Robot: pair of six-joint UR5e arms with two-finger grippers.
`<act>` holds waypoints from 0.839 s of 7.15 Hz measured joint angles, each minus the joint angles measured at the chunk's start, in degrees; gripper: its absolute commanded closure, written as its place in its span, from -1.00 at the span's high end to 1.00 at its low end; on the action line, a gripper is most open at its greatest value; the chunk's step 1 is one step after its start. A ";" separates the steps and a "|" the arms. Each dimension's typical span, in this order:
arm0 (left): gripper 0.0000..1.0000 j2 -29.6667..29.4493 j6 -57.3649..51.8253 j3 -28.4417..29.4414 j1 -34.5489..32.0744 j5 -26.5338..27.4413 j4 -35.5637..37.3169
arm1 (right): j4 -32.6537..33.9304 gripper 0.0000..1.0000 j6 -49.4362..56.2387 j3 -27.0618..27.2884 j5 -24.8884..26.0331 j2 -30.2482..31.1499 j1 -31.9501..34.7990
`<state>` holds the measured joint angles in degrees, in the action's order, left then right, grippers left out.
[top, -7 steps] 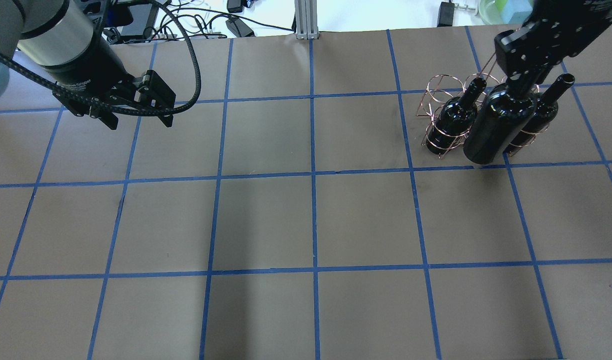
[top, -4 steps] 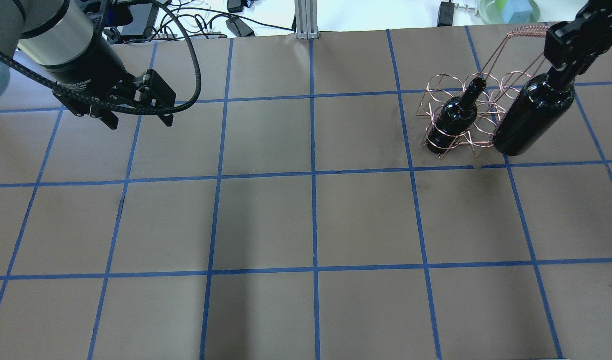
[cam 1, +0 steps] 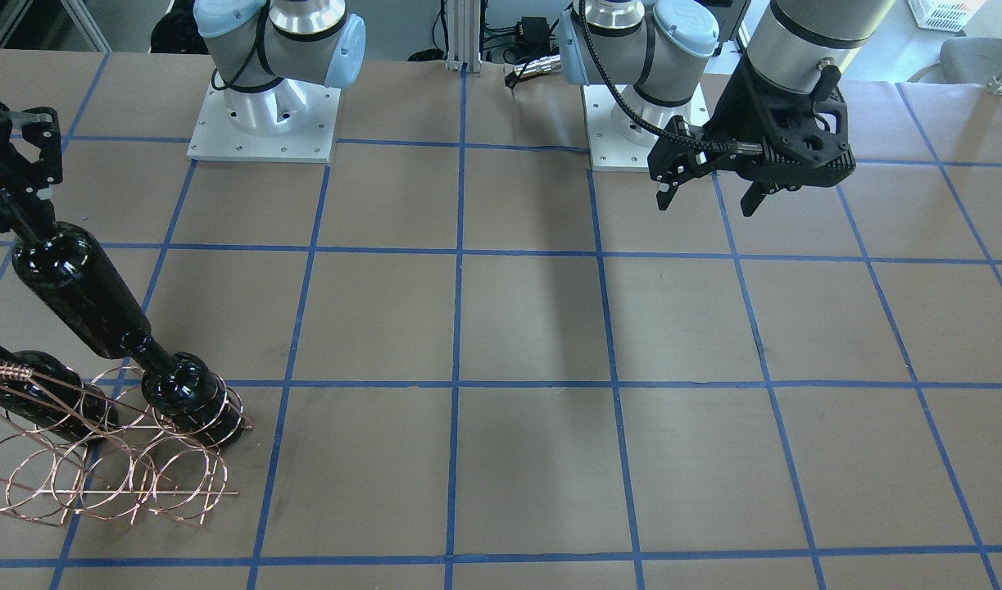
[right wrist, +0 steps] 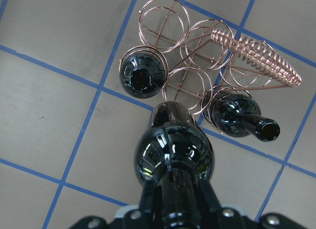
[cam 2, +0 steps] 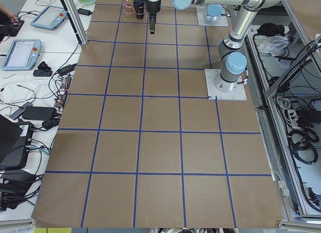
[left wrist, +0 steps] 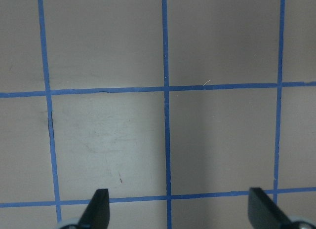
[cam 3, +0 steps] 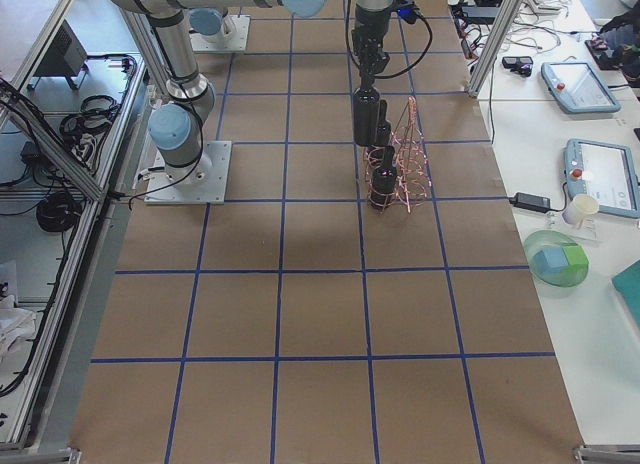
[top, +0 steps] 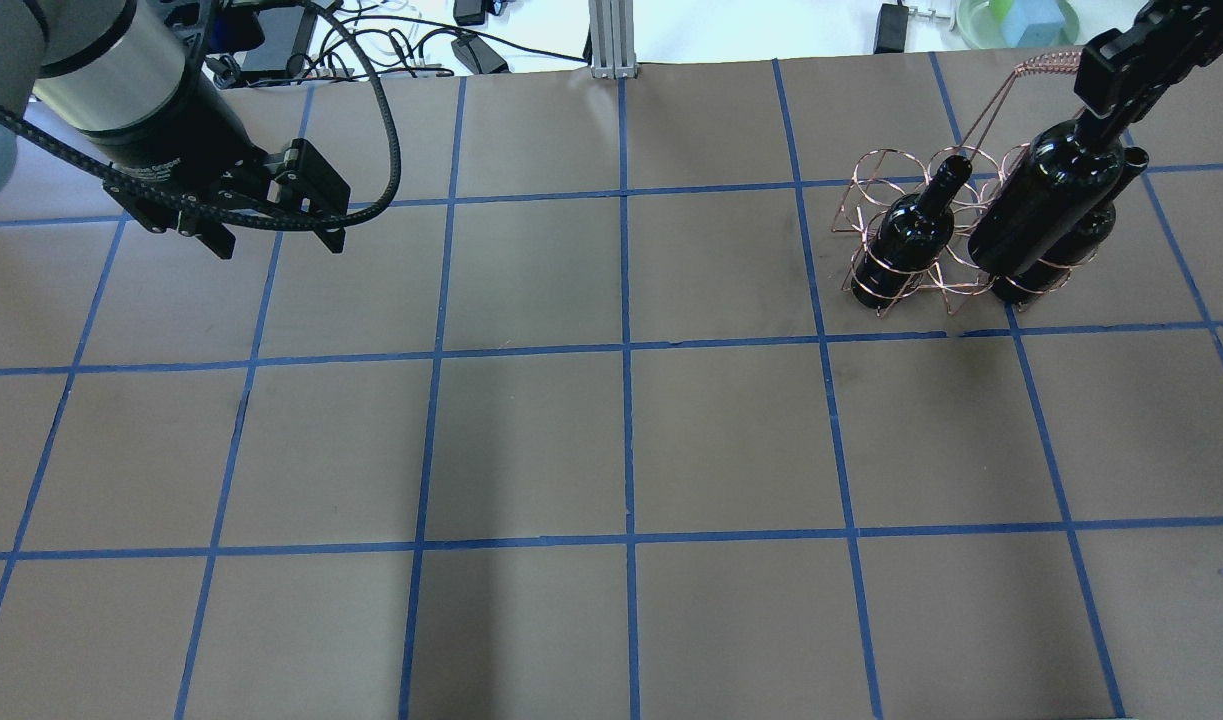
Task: Place wine into wine basket
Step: 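Lower the bottle into the empty rack slot with the right gripper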
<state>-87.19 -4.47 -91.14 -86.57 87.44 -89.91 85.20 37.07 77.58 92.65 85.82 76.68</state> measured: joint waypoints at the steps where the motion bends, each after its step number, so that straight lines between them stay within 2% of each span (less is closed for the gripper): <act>1: 1.00 0.02 -0.06 0.00 0.00 0.03 0.00 | 1.17 -1.00 0.38 0.02 0.02 -0.88 -0.02; 6: 1.00 0.15 -0.03 0.00 0.07 0.06 -0.13 | 6.25 -1.00 3.00 0.05 -0.19 -4.31 -0.04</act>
<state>-87.04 -4.50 -91.14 -86.50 87.50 -90.05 91.45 40.07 77.63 92.46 81.51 76.64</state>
